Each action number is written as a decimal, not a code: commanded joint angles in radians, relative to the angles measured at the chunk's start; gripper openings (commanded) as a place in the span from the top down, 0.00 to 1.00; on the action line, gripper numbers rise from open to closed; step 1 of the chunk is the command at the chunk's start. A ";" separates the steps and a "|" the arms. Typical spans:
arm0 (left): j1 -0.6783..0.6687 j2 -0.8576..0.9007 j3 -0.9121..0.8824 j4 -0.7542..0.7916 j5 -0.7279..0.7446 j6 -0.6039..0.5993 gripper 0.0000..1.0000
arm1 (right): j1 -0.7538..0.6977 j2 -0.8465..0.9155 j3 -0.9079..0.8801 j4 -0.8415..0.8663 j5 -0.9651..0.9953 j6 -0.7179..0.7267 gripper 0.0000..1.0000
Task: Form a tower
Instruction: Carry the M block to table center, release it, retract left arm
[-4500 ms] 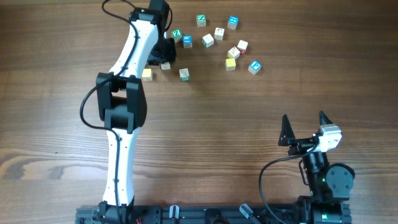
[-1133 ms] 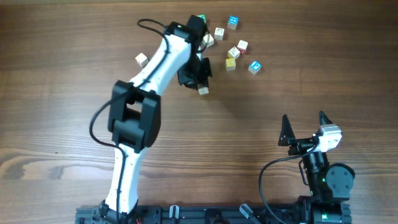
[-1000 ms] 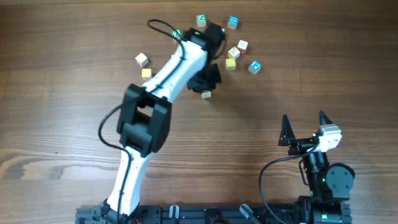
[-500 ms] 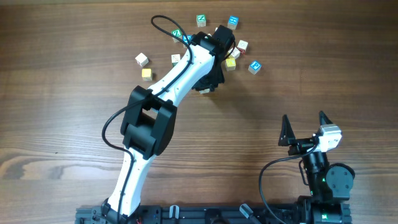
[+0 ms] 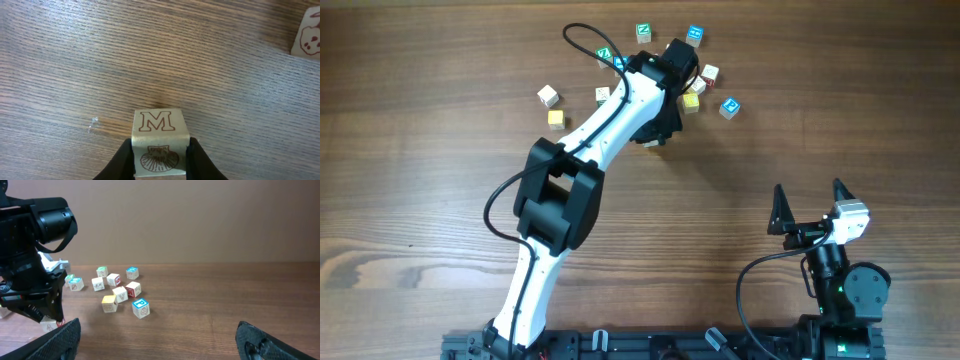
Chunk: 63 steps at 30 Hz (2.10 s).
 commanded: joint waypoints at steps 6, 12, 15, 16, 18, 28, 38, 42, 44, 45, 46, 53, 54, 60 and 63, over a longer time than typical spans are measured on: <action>0.029 -0.018 -0.004 -0.008 -0.013 -0.005 0.91 | 0.002 -0.004 -0.001 0.004 0.018 -0.006 0.00; 0.030 -0.016 -0.058 0.012 -0.013 -0.005 0.89 | 0.002 -0.004 -0.001 0.004 0.018 -0.006 0.00; 0.029 -0.016 -0.058 0.019 -0.013 -0.005 0.82 | 0.002 -0.004 -0.001 0.004 0.018 -0.006 0.00; 0.029 -0.016 -0.058 0.018 -0.013 -0.005 0.76 | 0.002 -0.004 -0.001 0.004 0.018 -0.006 0.00; 0.029 -0.016 -0.058 0.018 -0.013 -0.005 0.70 | 0.002 -0.004 -0.001 0.004 0.018 -0.006 0.00; 0.029 -0.016 -0.058 0.015 -0.013 -0.005 0.60 | 0.002 -0.004 -0.001 0.004 0.018 -0.006 0.00; 0.029 -0.016 -0.058 0.014 0.024 -0.005 0.67 | 0.002 -0.004 -0.001 0.004 0.018 -0.006 0.00; 0.029 -0.016 -0.058 0.014 0.024 -0.005 0.62 | 0.002 -0.004 -0.001 0.004 0.018 -0.006 0.00; 0.029 -0.016 -0.058 0.014 0.024 -0.005 0.50 | 0.002 -0.004 -0.001 0.004 0.018 -0.006 0.00; 0.029 -0.016 -0.058 0.014 0.024 -0.005 0.44 | 0.002 -0.004 -0.001 0.004 0.018 -0.006 0.00; 0.029 -0.016 -0.058 0.014 0.024 -0.005 0.36 | 0.002 -0.004 -0.001 0.004 0.018 -0.006 0.00; 0.107 -0.119 0.091 0.043 0.020 0.156 0.39 | 0.002 -0.004 -0.001 0.004 0.018 -0.006 0.00; 0.132 -0.149 0.117 0.055 0.020 0.156 0.59 | 0.002 -0.004 -0.001 0.004 0.018 -0.006 0.00; 0.280 -0.229 0.135 0.025 0.020 0.156 0.96 | 0.002 -0.004 -0.001 0.004 0.018 -0.006 0.00; 0.361 -0.230 0.135 -0.036 0.021 0.156 0.95 | 0.002 -0.004 -0.001 0.004 0.018 -0.006 0.00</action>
